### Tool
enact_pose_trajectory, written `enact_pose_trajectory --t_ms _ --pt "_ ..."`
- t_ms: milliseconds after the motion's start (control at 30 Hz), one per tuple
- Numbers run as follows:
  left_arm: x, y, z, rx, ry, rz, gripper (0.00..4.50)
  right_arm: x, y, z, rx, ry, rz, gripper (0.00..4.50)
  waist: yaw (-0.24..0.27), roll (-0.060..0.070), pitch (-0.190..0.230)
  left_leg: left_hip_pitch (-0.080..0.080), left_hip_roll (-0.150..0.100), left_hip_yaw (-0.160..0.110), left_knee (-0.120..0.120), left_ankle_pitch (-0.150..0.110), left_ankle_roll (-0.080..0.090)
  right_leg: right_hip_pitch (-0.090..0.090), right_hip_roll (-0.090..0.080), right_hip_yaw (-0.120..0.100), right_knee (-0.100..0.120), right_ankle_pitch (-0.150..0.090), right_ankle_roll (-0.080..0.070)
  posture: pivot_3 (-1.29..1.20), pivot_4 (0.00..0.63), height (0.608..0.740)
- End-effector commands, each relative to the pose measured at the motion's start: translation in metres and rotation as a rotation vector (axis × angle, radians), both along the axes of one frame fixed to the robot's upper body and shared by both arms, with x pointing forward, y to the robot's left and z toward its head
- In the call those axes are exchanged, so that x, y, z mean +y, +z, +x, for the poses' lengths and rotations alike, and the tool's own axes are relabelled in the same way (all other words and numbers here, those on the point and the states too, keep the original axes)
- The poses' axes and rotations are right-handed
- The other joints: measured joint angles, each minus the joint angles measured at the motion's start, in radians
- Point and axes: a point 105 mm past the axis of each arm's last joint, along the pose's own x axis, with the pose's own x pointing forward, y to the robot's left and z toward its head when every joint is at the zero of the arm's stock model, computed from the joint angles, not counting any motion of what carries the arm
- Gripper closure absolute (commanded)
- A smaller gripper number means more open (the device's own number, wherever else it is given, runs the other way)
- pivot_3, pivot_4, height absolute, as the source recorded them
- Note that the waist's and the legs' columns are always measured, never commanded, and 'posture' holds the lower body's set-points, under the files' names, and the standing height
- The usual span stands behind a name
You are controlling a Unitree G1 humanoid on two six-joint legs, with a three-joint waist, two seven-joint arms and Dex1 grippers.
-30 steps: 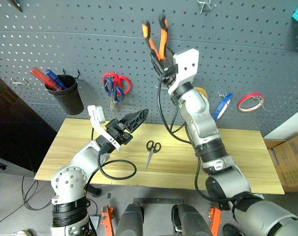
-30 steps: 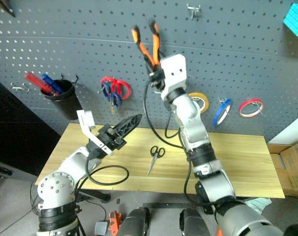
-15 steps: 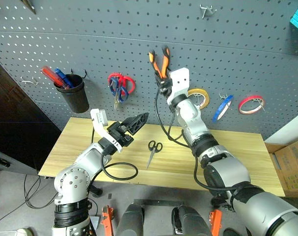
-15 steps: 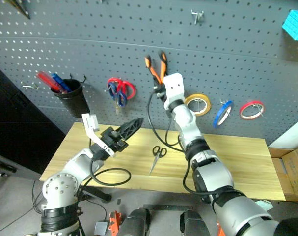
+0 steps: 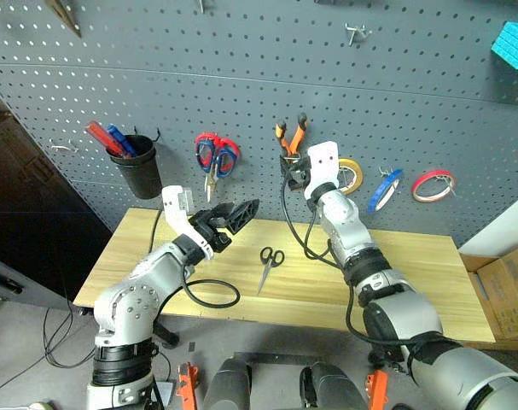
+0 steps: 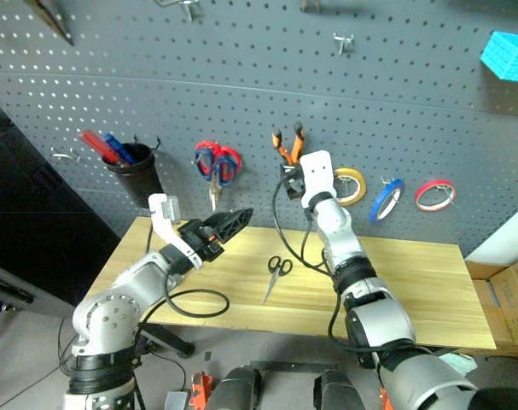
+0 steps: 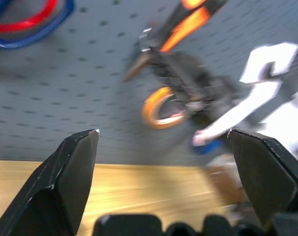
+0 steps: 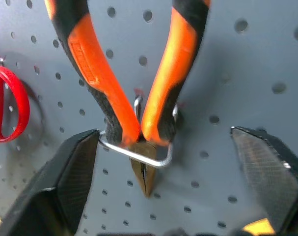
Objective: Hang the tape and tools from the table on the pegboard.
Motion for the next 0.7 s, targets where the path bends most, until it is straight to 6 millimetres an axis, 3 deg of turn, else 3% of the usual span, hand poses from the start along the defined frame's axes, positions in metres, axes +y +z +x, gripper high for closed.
enact_pose_trajectory --t_ms 33,200,367,533,700 --pt "0.003 -0.012 0.007 -0.006 0.051 0.146 0.0 -0.005 0.013 -0.015 -0.015 0.061 0.014 0.05 0.001 0.0 0.0 0.0 0.0 0.0 -0.002 0.0 0.0 -0.001 0.0 0.0 0.0 0.0 0.0 0.2 0.073 0.74" --pt "-0.009 -0.048 0.008 0.038 0.018 0.359 0.0 0.003 0.008 -0.065 0.063 0.276 -0.005 0.05 -0.004 0.0 0.0 0.0 0.0 0.0 -0.012 0.0 0.0 -0.005 0.0 0.0 -0.001 0.001 0.004 0.17 0.093 0.74" --pt "-0.027 -0.078 0.011 0.097 -0.007 0.455 0.0 0.012 -0.022 -0.124 0.194 0.579 -0.213 0.05 -0.015 0.001 0.001 0.0 0.0 -0.001 -0.013 0.0 0.0 -0.005 0.0 -0.001 -0.001 -0.003 0.005 0.13 0.114 0.74" --pt "-0.03 -0.104 0.017 0.183 0.044 0.559 0.0 -0.001 -0.051 -0.135 0.226 0.649 -0.419 0.05 -0.037 0.002 0.003 0.001 0.0 0.0 -0.01 0.0 0.0 -0.003 0.0 -0.001 -0.001 -0.006 0.001 0.08 0.148 0.74" --pt "-0.027 -0.125 0.006 0.271 0.054 0.63 0.0 -0.01 -0.065 -0.137 0.209 0.692 -0.556 0.05 -0.058 0.001 0.01 0.002 0.0 0.0 -0.01 0.0 0.0 -0.002 -0.001 -0.001 -0.002 -0.006 0.001 0.06 0.178 0.74"
